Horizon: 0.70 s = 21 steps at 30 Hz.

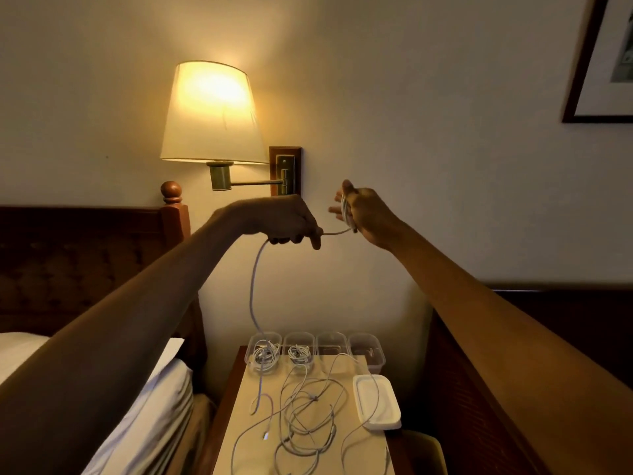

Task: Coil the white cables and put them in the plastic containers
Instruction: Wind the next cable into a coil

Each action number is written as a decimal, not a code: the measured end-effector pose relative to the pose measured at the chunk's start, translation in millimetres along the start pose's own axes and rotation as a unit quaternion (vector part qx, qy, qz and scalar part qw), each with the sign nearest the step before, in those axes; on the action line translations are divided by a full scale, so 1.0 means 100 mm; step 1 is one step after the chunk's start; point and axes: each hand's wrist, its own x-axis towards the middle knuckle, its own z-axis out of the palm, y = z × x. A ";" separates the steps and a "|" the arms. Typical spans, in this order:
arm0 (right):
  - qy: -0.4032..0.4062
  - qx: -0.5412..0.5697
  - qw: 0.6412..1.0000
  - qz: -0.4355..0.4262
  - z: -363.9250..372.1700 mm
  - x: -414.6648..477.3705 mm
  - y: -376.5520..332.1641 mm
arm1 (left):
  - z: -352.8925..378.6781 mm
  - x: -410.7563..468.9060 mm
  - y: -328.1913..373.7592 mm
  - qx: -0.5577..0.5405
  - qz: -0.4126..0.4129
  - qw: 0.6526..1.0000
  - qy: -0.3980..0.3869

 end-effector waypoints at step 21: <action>-0.229 0.399 0.881 0.109 0.13 -0.23 -0.05 | 0.00 -0.04 -0.48 -0.070 0.108 0.970 0.206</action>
